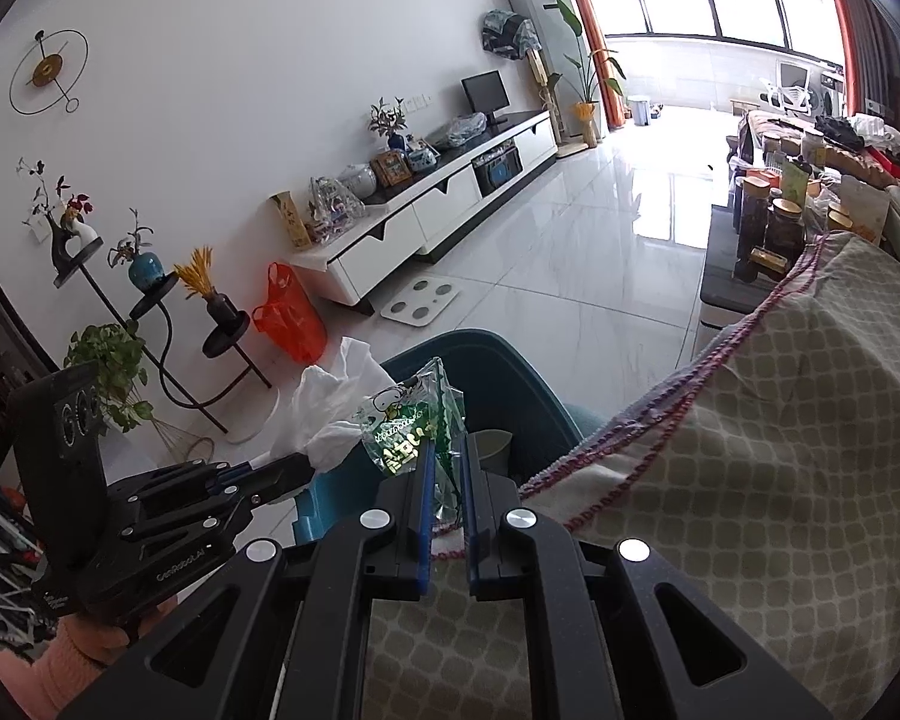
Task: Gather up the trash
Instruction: 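Carry tissue and green snack packet to the teal bin, then open both tools to drop tissue and packet into the teal bin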
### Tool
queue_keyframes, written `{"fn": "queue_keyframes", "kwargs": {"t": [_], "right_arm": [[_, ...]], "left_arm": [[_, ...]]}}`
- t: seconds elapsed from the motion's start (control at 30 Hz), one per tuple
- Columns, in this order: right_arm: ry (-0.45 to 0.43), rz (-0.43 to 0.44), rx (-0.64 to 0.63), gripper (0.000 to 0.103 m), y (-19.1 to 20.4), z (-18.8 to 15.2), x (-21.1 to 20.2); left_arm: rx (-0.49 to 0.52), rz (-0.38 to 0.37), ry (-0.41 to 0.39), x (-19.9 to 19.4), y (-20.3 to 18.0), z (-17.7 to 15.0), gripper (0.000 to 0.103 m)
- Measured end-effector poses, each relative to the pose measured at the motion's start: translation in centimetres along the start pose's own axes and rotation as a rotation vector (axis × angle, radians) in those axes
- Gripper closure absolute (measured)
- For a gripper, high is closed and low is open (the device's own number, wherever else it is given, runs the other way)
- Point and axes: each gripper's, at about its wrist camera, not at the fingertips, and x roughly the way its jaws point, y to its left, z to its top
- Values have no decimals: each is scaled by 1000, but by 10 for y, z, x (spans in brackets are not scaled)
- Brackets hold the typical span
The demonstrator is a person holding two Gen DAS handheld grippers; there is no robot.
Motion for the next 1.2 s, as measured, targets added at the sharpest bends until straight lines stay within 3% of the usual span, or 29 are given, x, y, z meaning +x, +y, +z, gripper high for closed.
{"fn": "queue_keyframes", "kwargs": {"t": [0.67, 1.07, 1.2], "right_arm": [[69, -11, 41, 93, -1, 6, 33], [44, 3, 66, 91, -10, -1, 16], [24, 8, 73, 87, -16, -5, 2]], "left_arm": [[-47, 8, 54, 27, 10, 0, 90], [-73, -7, 87, 47, 18, -5, 80], [-67, -6, 72, 42, 16, -5, 77]]}}
